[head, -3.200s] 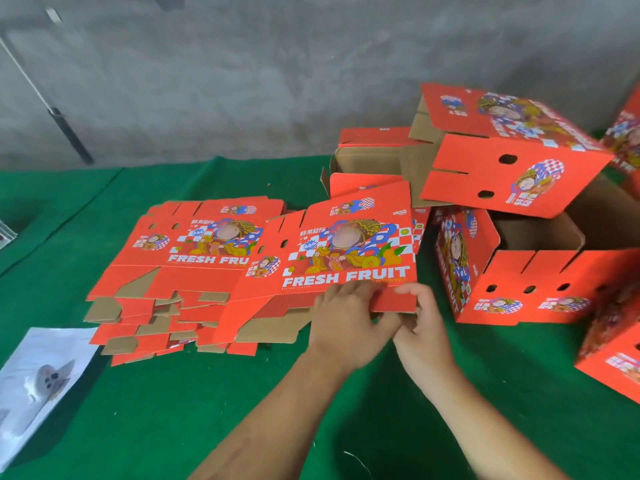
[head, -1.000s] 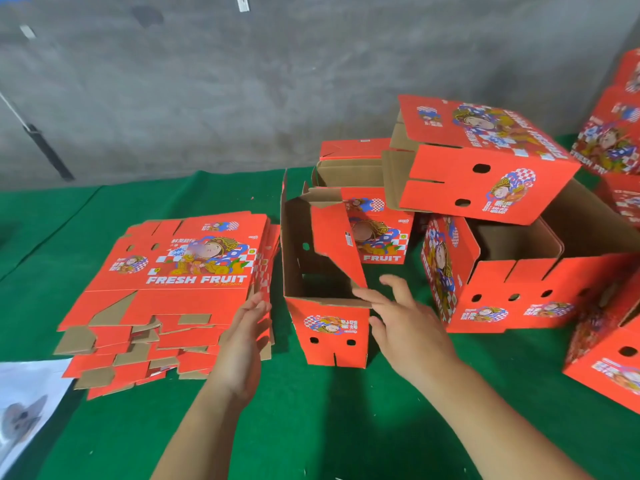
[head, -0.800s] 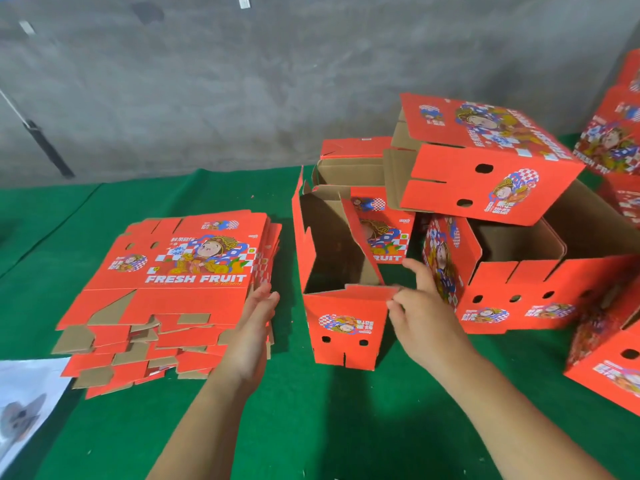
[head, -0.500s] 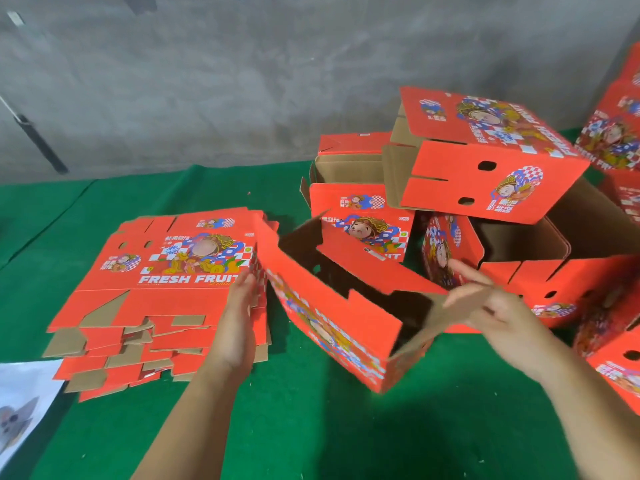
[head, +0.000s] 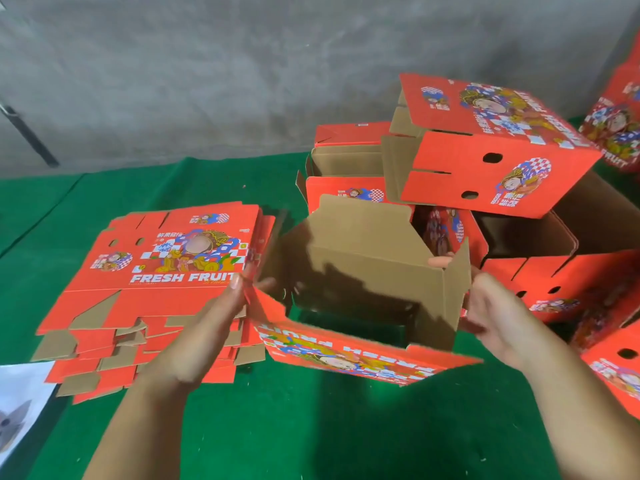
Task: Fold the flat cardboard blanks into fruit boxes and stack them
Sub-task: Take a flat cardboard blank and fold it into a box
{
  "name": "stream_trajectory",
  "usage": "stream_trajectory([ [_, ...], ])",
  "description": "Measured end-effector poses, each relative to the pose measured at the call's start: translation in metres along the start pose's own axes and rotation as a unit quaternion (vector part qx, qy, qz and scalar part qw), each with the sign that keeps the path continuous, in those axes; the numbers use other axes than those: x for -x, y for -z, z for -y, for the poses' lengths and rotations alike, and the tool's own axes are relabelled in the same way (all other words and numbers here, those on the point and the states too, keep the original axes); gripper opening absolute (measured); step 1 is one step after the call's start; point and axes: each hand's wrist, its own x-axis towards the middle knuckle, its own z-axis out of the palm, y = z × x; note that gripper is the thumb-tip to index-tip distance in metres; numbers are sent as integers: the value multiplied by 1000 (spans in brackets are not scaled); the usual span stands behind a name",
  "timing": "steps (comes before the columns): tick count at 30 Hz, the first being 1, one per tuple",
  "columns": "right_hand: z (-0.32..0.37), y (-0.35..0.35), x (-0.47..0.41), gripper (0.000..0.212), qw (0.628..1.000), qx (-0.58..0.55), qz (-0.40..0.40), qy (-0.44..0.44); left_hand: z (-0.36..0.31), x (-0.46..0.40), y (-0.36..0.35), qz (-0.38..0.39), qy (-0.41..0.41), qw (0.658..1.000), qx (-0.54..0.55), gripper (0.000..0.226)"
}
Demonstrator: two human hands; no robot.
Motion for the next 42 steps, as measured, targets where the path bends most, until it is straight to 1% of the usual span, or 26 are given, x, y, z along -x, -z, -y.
stream_trajectory([
  [1, 5, -3, -5, 39, 1000, -23, 15, -9, 3, -2, 1, -35, 16, 999, 10, 94],
  [3, 15, -9, -7, 45, 999, -24, 23, -10, 13, 6, 3, -103, 20, 993, -55, 82],
  [5, 21, -12, -5, 23, 999, 28, 30, -6, 29, 23, 8, -81, -32, 987, -137, 77],
  [6, 19, -12, -4, 32, 998, 42, 52, -9, 34, 33, 10, -49, -54, 984, -161, 76],
  [7, 15, -11, -3, 57, 997, 39, 66, -7, 40, 43, 11, -26, -74, 980, -184, 71],
  [8, 13, -11, 0, 75, 998, 27, 58, 7, 44, 47, 8, -19, -93, 974, -206, 66],
  [9, 12, -13, 2, 80, 999, 15, 29, 40, 49, 49, 6, -33, -108, 969, -219, 64],
  [10, 10, -12, 4, 80, 997, 16, -12, 76, 50, 48, 2, -64, -118, 966, -219, 63],
  [12, 10, -14, 0, 70, 987, 72, -90, 115, 47, 45, -7, -138, -139, 961, -195, 58],
  [14, 2, -14, -5, 62, 975, 136, -132, 116, 46, 40, -11, -190, -148, 957, -162, 59],
  [17, -17, -19, -3, 54, 967, 123, -172, 140, 45, 38, -18, -245, -152, 942, -172, 62],
  [19, -22, -28, -3, 59, 959, 152, -166, 170, 45, 36, -22, -251, -158, 926, -234, 58],
  [22, -23, -39, -5, 68, 951, 217, -94, 199, 44, 34, -22, -241, -155, 896, -340, 52],
  [24, -20, -43, -9, 68, 935, 263, -68, 227, 44, 33, -19, -253, -148, 874, -388, 56],
  [25, -18, -45, -13, 65, 924, 287, -65, 245, 43, 34, -18, -253, -151, 871, -394, 60],
  [27, -12, -51, -23, 59, 911, 319, -64, 253, 44, 37, -16, -239, -175, 885, -359, 64],
  [29, -6, -59, -36, 69, 914, 329, -65, 230, 47, 38, -14, -235, -204, 896, -318, 59],
  [31, 5, -64, -50, 85, 940, 286, -63, 173, 50, 38, -12, -232, -228, 895, -304, 58],
  [32, 9, -65, -58, 87, 959, 244, -48, 136, 52, 38, -11, -221, -240, 900, -289, 58],
  [34, 16, -63, -68, 78, 980, 177, -11, 86, 55, 37, -10, -193, -266, 911, -248, 56],
  [35, 17, -60, -71, 76, 981, 178, -5, 83, 55, 38, -11, -188, -270, 916, -229, 55],
  [37, 18, -53, -68, 80, 975, 200, -5, 94, 55, 38, -10, -192, -252, 934, -165, 54],
  [38, 19, -50, -63, 78, 971, 215, -2, 108, 53, 41, -9, -195, -231, 948, -104, 51],
  [40, 19, -45, -49, 61, 962, 235, 16, 137, 48, 44, -9, -191, -170, 966, 34, 51],
  [41, 18, -43, -40, 53, 962, 233, 22, 139, 46, 46, -9, -186, -147, 968, 81, 58],
  [42, 16, -40, -31, 52, 963, 230, 17, 139, 45, 46, -9, -184, -142, 967, 103, 60],
])
